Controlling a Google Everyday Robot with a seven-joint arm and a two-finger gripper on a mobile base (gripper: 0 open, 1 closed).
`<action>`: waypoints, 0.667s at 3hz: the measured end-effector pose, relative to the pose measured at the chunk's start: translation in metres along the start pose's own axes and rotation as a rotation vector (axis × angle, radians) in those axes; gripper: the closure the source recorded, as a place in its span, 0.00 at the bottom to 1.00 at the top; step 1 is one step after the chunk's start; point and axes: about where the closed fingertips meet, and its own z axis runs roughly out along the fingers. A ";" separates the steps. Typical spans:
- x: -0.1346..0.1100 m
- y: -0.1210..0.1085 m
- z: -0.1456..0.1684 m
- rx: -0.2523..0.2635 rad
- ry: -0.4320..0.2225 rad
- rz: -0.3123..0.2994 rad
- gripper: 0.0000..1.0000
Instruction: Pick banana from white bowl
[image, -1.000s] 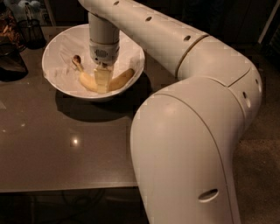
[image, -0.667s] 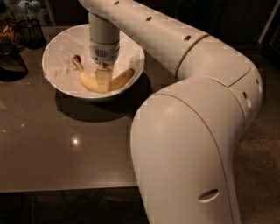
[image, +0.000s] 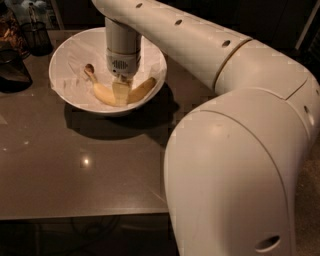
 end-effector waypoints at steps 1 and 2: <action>-0.003 0.010 -0.017 0.039 -0.022 -0.020 1.00; -0.004 0.031 -0.047 0.084 -0.055 -0.049 1.00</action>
Offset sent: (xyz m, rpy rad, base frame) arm -0.0645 -0.0061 0.0948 0.0719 -0.1552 0.0676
